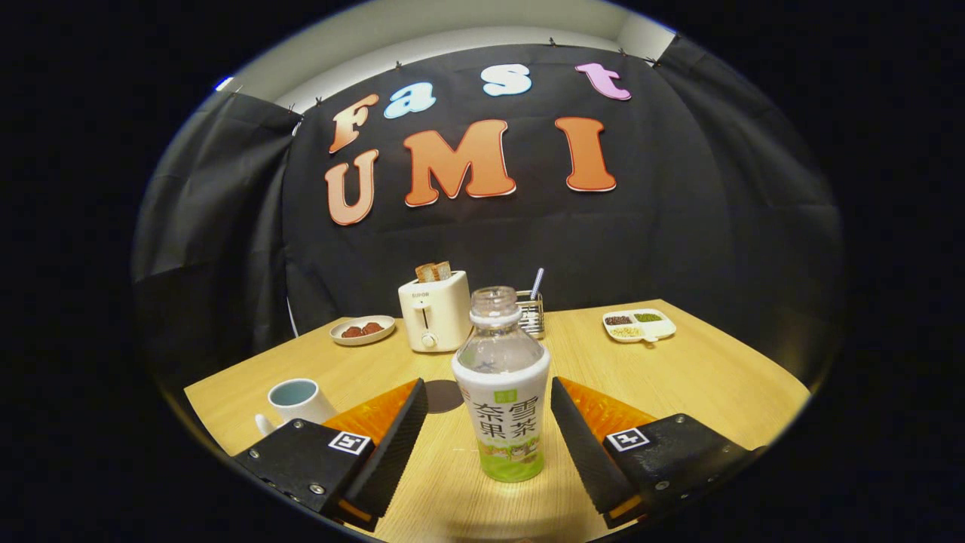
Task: Take the bottle from table, then pour the juice into the cup, finally place the bottle on the coaster
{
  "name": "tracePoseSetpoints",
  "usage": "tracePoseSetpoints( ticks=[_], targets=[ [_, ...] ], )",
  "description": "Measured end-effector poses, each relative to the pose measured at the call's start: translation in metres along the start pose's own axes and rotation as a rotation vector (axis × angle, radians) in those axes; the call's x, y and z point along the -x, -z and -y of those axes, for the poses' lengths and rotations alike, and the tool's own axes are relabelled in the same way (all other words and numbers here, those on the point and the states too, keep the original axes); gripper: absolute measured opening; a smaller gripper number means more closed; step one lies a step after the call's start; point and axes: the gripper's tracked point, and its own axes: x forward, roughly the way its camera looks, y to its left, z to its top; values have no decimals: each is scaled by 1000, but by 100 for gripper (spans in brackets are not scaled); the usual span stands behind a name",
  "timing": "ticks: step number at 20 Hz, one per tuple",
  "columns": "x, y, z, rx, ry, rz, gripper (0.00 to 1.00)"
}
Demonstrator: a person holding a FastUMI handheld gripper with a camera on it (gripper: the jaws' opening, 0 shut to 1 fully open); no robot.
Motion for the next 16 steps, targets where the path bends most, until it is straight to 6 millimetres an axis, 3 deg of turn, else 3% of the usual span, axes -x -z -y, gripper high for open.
tracePoseSetpoints(
  ticks=[4, 12, 13, 16],
  targets=[
    [-10, 16, 7, -18, 45, -36, 97],
    [-27, 22, 13, 18, 135, -43, 75],
    [-27, 20, 13, 17, 143, -43, 68],
    [-27, 21, 12, 20, 164, -47, 65]
  ],
)
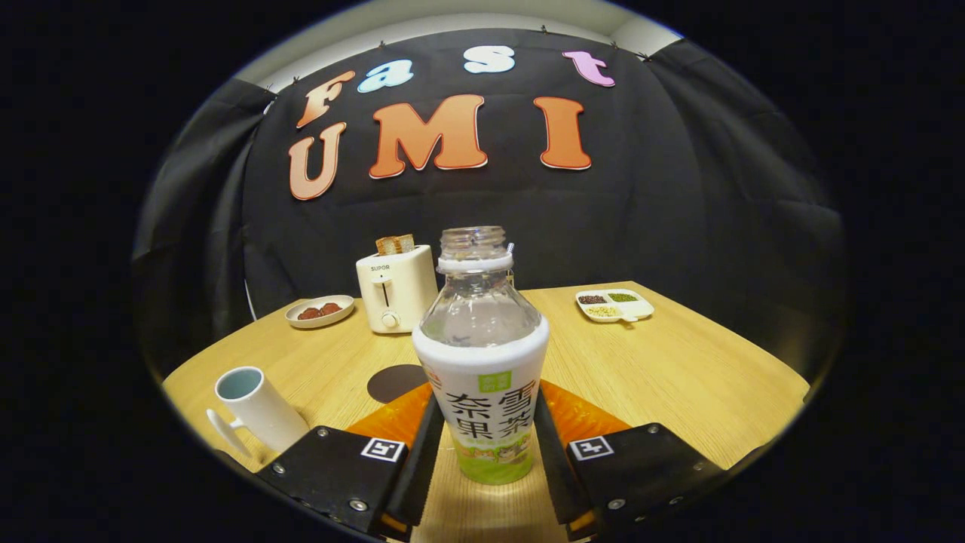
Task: Take the bottle from table, then pour the juice into the cup, finally place the bottle on the coaster
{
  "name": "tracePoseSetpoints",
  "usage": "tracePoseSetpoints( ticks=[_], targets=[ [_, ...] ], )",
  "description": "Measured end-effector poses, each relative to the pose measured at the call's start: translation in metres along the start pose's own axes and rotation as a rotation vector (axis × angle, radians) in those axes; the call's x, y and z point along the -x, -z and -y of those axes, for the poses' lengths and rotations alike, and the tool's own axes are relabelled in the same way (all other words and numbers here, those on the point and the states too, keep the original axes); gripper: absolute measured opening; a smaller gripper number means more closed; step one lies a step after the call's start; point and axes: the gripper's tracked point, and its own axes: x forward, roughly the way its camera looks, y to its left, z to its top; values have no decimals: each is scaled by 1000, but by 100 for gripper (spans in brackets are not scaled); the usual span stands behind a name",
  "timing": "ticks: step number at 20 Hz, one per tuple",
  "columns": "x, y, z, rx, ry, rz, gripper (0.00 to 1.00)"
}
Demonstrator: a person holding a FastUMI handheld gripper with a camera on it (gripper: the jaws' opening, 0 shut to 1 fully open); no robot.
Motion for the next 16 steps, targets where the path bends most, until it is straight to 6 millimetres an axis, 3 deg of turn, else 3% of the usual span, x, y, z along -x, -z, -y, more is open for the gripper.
tracePoseSetpoints(
  ticks=[5, 16],
  targets=[
    [5, -3, -7, 39, -12, -4, 60],
    [18, -45, -6, 279, 35, 121, 60]
  ],
)
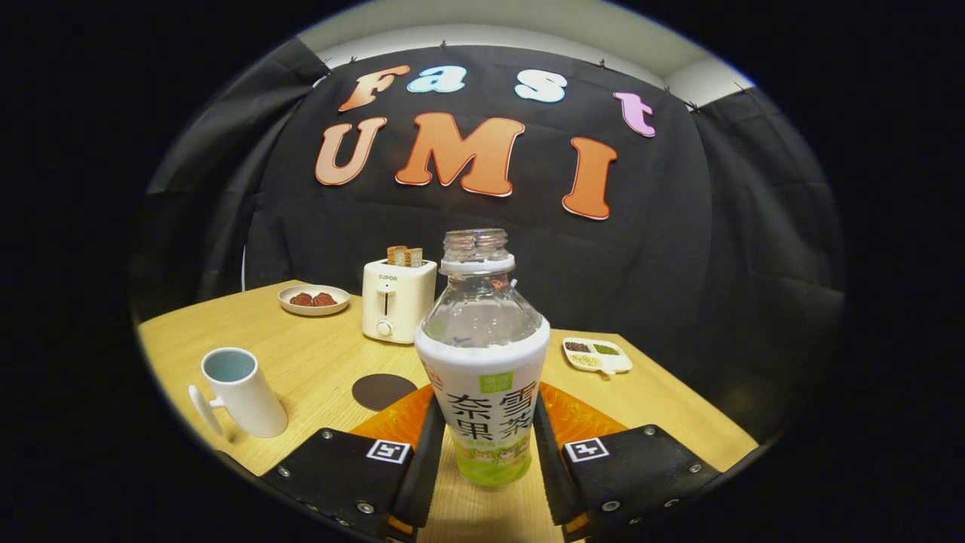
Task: Take the bottle from table, then pour the juice into the cup, finally place the bottle on the coaster
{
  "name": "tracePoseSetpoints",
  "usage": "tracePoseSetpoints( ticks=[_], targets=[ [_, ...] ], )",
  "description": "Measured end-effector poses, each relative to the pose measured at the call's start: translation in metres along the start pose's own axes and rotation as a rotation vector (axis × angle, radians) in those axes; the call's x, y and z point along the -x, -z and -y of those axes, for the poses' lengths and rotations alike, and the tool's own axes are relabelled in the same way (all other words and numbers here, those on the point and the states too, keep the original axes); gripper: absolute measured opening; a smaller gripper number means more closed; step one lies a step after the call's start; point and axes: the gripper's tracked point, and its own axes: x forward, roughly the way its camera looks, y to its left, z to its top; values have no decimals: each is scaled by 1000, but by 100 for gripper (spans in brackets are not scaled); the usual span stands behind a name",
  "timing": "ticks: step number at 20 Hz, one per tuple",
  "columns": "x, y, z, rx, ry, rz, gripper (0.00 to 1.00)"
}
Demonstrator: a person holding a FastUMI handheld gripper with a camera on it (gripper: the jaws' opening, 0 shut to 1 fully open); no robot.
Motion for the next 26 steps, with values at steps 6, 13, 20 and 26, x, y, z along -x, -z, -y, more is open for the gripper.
tracePoseSetpoints(
  ticks=[6, 13, 20, 26],
  targets=[
    [7, -21, -6, 177, 26, 79, 60],
    [8, -33, -33, 406, 25, 149, 60],
    [4, -30, -55, 552, 17, 167, 58],
    [5, -40, -77, 751, 51, 246, 58]
  ],
)
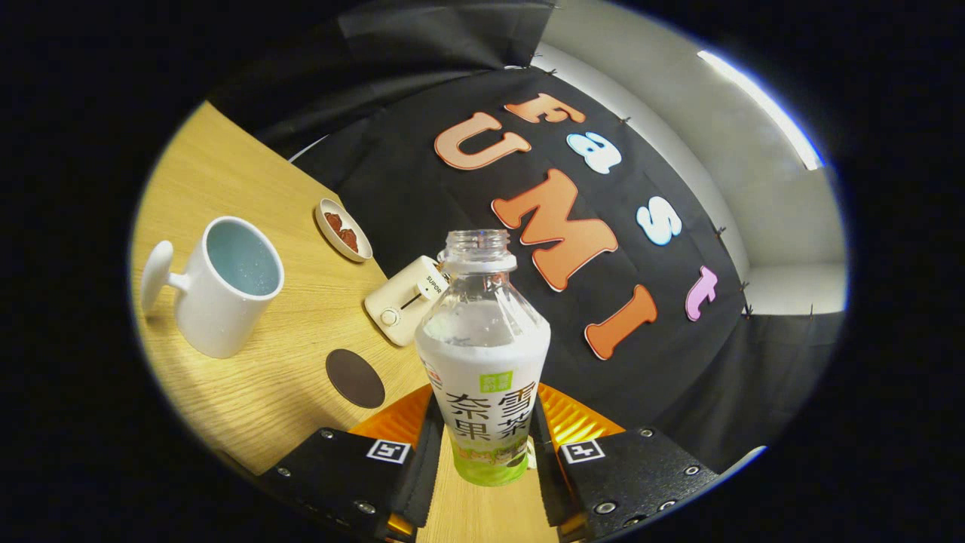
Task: Take the bottle from table, then pour the juice into the cup, finally place the bottle on the coaster
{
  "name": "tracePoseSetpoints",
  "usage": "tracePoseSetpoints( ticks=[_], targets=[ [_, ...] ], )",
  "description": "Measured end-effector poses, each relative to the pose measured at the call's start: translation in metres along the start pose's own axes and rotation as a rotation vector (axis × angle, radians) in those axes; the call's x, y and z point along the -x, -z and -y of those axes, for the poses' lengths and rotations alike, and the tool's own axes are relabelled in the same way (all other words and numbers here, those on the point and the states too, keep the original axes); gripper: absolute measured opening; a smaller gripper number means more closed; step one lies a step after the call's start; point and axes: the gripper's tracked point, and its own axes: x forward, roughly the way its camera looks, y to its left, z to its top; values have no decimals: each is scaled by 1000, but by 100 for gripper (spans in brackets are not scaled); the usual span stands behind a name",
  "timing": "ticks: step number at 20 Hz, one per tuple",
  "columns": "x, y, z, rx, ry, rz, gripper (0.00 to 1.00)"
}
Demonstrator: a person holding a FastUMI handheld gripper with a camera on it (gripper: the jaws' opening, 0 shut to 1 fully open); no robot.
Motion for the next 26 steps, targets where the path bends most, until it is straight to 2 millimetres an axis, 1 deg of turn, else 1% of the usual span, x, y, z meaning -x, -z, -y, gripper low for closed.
tracePoseSetpoints(
  ticks=[5, 9, 11, 16, 21, 26],
  targets=[
    [1, -19, -11, 130, 11, 62, 58],
    [1, -27, -19, 212, 16, 91, 58],
    [2, -33, -24, 248, 14, 107, 58],
    [-3, -45, -27, 349, 29, 154, 58],
    [-3, -49, -33, 400, 27, 164, 58],
    [-5, -46, -37, 461, 35, 172, 58]
  ],
)
